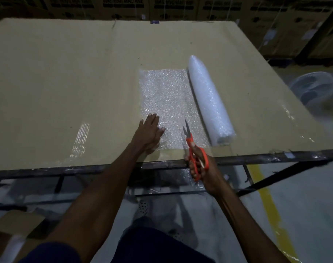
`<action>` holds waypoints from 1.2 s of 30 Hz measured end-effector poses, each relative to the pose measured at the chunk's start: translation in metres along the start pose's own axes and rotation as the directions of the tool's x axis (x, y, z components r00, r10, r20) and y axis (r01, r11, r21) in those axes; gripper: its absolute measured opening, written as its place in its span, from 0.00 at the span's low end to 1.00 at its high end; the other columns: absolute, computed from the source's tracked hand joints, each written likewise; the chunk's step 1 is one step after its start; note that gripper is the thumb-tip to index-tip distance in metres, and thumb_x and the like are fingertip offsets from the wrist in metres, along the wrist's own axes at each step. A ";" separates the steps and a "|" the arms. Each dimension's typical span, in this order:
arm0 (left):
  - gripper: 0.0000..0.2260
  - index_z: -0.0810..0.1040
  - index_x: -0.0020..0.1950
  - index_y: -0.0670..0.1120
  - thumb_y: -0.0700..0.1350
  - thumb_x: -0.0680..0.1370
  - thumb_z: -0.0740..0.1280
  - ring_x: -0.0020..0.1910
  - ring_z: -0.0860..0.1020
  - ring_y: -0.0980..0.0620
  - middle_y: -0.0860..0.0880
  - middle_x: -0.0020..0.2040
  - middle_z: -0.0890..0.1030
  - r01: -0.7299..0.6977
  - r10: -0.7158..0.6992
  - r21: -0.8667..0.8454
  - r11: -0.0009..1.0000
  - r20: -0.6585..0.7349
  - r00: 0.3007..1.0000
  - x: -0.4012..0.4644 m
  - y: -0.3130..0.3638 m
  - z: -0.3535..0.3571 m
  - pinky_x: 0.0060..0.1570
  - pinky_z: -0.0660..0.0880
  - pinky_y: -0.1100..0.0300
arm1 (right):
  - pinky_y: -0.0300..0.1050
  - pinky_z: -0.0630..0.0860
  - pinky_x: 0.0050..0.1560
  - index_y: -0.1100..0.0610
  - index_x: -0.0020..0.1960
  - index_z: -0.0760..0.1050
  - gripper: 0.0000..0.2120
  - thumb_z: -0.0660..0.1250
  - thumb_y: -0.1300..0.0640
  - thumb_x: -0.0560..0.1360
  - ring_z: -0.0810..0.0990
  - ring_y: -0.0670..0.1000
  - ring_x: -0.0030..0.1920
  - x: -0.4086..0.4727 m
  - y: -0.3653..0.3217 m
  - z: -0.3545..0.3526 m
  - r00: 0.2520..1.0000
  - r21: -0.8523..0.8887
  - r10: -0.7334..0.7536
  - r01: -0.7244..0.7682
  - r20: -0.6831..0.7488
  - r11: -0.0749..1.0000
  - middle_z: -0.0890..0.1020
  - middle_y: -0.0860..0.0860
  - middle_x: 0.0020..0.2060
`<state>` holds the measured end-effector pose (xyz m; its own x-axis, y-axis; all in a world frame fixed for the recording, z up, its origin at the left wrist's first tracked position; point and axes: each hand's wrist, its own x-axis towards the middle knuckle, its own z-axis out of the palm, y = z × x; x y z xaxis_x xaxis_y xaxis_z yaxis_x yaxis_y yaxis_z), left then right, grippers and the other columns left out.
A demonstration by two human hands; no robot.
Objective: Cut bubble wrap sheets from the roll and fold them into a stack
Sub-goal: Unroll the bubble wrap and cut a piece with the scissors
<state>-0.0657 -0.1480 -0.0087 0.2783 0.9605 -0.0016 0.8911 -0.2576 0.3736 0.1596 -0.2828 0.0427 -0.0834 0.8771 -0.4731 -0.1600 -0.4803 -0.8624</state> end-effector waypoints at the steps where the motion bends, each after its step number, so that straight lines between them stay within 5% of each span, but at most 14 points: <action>1: 0.32 0.58 0.79 0.38 0.59 0.83 0.51 0.80 0.54 0.41 0.39 0.80 0.58 -0.006 0.006 0.012 1.000 -0.001 1.000 0.002 0.002 0.001 0.75 0.54 0.39 | 0.40 0.68 0.29 0.59 0.49 0.79 0.34 0.72 0.27 0.66 0.70 0.48 0.27 -0.007 0.004 -0.003 1.000 -0.010 0.011 -0.011 -0.013 1.000 0.75 0.53 0.32; 10: 0.32 0.54 0.80 0.37 0.58 0.85 0.51 0.81 0.50 0.42 0.39 0.81 0.53 -0.006 0.002 0.095 0.995 0.044 0.999 0.019 -0.005 0.019 0.77 0.50 0.41 | 0.40 0.67 0.27 0.66 0.57 0.81 0.41 0.71 0.29 0.65 0.71 0.48 0.25 -0.049 0.029 -0.017 0.976 -0.030 0.173 -0.178 -0.128 0.983 0.75 0.50 0.28; 15: 0.33 0.51 0.82 0.39 0.60 0.85 0.49 0.81 0.47 0.45 0.42 0.82 0.50 0.011 -0.014 0.072 0.997 0.040 0.999 0.016 -0.012 0.031 0.77 0.46 0.43 | 0.41 0.67 0.27 0.67 0.51 0.82 0.42 0.72 0.29 0.59 0.72 0.49 0.25 -0.057 0.037 -0.015 0.959 -0.044 0.228 -0.238 -0.170 0.970 0.76 0.52 0.28; 24: 0.33 0.52 0.81 0.40 0.61 0.84 0.50 0.81 0.48 0.46 0.43 0.82 0.51 0.018 -0.017 0.065 0.998 -0.012 1.000 0.013 -0.014 0.034 0.78 0.46 0.45 | 0.39 0.65 0.26 0.67 0.53 0.82 0.39 0.73 0.31 0.65 0.71 0.47 0.24 -0.038 0.032 -0.007 0.947 -0.037 0.234 -0.247 -0.219 0.968 0.75 0.50 0.26; 36: 0.34 0.50 0.82 0.41 0.63 0.84 0.49 0.81 0.47 0.47 0.43 0.82 0.49 -0.008 0.006 0.084 0.996 0.018 1.000 0.013 -0.017 0.031 0.78 0.45 0.47 | 0.38 0.61 0.25 0.68 0.52 0.82 0.39 0.76 0.33 0.60 0.69 0.48 0.24 -0.028 0.029 -0.005 0.943 -0.038 0.194 -0.212 -0.269 0.977 0.75 0.52 0.27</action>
<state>-0.0663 -0.1344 -0.0440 0.2906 0.9567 -0.0162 0.9158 -0.2732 0.2944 0.1625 -0.3214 0.0304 0.1550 0.7333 -0.6620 -0.1008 -0.6549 -0.7490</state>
